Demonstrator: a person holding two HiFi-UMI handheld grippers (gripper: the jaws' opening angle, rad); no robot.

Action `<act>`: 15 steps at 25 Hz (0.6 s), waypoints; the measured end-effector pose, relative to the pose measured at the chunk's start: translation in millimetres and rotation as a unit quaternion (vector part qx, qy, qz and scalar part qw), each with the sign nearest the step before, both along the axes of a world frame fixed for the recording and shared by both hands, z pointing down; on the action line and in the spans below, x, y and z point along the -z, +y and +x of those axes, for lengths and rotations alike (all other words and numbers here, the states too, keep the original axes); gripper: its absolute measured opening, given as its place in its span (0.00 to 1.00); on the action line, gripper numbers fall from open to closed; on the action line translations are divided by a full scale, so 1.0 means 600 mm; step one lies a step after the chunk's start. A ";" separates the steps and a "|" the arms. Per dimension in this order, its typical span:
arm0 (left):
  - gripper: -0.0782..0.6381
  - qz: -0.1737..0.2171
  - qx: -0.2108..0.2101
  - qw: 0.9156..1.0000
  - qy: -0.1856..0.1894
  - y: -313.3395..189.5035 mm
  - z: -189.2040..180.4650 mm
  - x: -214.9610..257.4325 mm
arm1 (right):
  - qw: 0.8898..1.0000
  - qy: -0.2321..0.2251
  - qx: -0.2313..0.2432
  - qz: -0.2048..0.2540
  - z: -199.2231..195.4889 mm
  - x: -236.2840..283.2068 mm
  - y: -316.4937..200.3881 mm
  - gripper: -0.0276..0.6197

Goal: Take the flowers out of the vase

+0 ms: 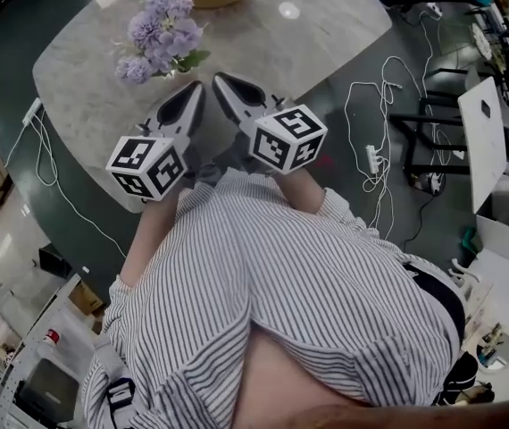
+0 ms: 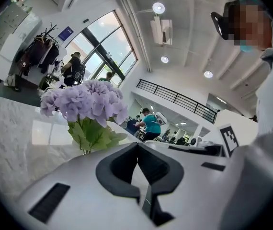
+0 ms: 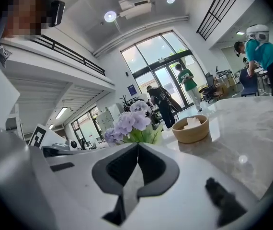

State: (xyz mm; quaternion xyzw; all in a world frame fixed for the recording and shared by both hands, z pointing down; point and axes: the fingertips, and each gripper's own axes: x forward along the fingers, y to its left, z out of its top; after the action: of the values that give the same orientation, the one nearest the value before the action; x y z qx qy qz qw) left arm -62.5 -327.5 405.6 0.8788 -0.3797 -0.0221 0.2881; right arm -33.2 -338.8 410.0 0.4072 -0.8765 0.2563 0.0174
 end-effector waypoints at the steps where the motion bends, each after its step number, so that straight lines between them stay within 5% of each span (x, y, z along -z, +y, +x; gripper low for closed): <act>1: 0.12 -0.002 -0.002 1.000 0.000 -0.004 -0.003 -0.003 | 1.000 0.001 -0.003 0.000 -0.001 -0.002 -0.006 0.07; 15: 0.12 -0.011 0.001 1.000 -0.004 -0.023 -0.022 -0.016 | 1.000 0.009 0.013 0.001 -0.023 0.001 -0.025 0.07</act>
State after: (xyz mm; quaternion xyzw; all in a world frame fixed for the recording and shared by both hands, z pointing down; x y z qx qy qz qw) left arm -75.8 -341.0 415.0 0.8753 -0.3819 -0.0148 0.2962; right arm -47.3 -353.8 409.3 0.3978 -0.8820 0.2513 0.0278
